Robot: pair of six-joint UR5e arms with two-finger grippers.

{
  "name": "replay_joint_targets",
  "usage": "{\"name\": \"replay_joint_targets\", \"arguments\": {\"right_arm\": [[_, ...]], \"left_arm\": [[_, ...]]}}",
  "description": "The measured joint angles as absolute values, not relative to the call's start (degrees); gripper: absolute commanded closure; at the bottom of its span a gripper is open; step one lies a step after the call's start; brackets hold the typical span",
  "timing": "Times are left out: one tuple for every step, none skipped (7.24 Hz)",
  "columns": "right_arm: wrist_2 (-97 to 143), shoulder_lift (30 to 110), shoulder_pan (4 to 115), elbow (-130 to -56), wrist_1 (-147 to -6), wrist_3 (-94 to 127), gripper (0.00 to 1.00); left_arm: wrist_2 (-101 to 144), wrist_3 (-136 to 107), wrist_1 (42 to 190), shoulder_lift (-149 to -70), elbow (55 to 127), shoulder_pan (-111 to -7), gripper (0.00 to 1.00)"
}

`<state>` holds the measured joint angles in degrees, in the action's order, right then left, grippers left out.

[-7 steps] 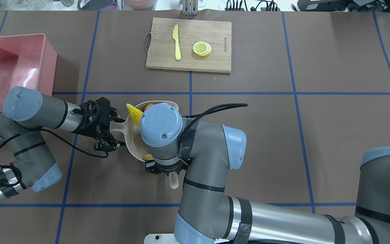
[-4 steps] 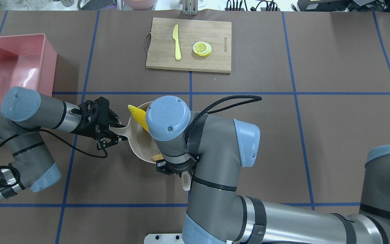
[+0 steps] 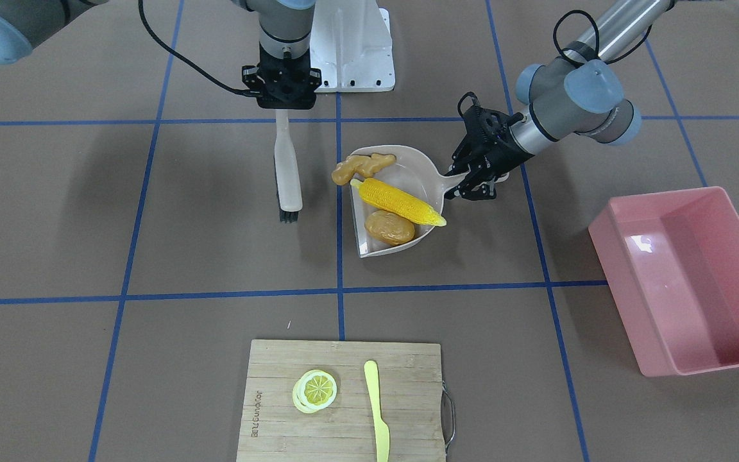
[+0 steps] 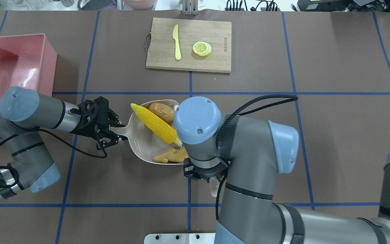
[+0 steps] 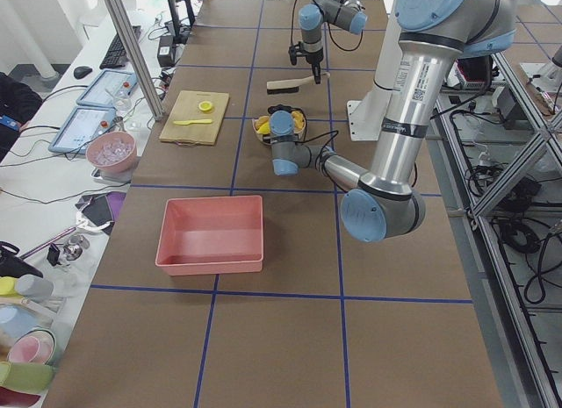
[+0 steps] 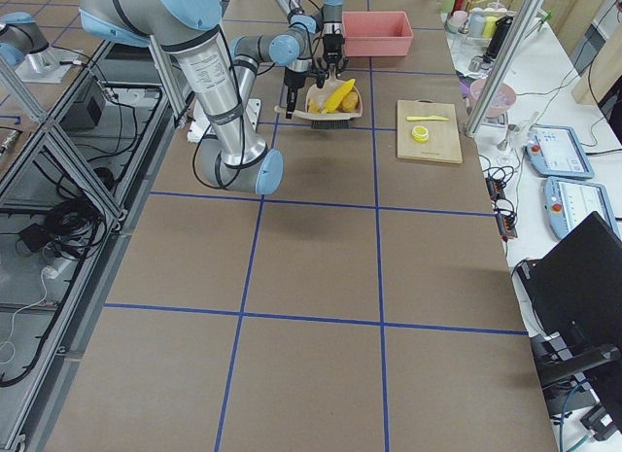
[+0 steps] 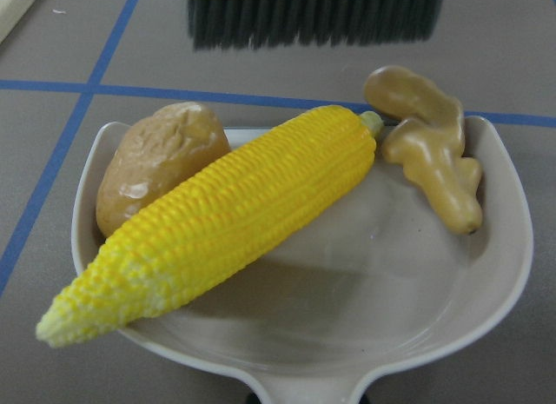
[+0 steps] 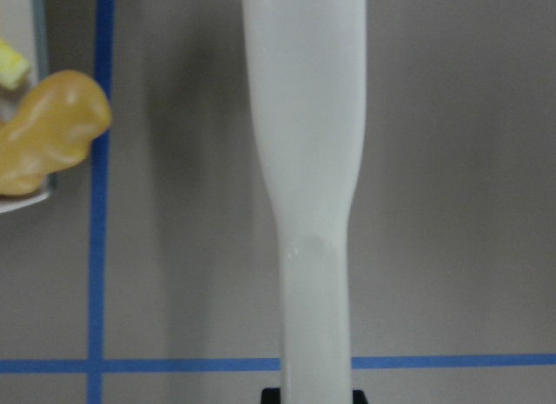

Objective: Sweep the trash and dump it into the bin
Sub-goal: 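Lift the loaded dustpan toward the pink bin with left while right returns brush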

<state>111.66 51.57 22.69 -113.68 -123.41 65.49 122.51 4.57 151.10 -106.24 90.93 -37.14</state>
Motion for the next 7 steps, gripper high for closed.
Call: {"name": "replay_joint_targets", "arguments": {"right_arm": [[111.71, 54.36, 24.00, -115.53, -123.65, 64.65, 1.00], [111.78, 57.20, 25.68, -116.96, -123.77, 63.37, 1.00], [111.82, 60.38, 27.95, -118.12, -123.70, 61.56, 1.00], [111.97, 64.16, 30.51, -119.20, -123.01, 59.66, 1.00], [112.75, 68.68, 33.14, -120.09, -120.53, 58.47, 1.00], [114.25, 74.23, 35.80, -120.52, -115.06, 57.87, 1.00], [116.00, 80.53, 38.47, -120.64, -107.83, 56.94, 1.00]], "left_arm": [[122.51, 4.57, 151.26, -105.96, 92.24, -37.24, 0.79], [122.50, 4.55, 151.37, -105.53, 93.95, -37.42, 0.78], [122.48, 4.45, 151.41, -104.89, 95.96, -38.03, 0.78], [122.50, 4.32, 151.61, -104.33, 97.75, -39.39, 0.78], [122.51, 3.12, 152.28, -104.00, 98.83, -41.22, 0.78], [122.52, 0.12, 153.69, -103.87, 99.26, -42.83, 0.81], [122.50, -3.59, 155.90, -103.83, 99.42, -44.09, 0.91]]}}
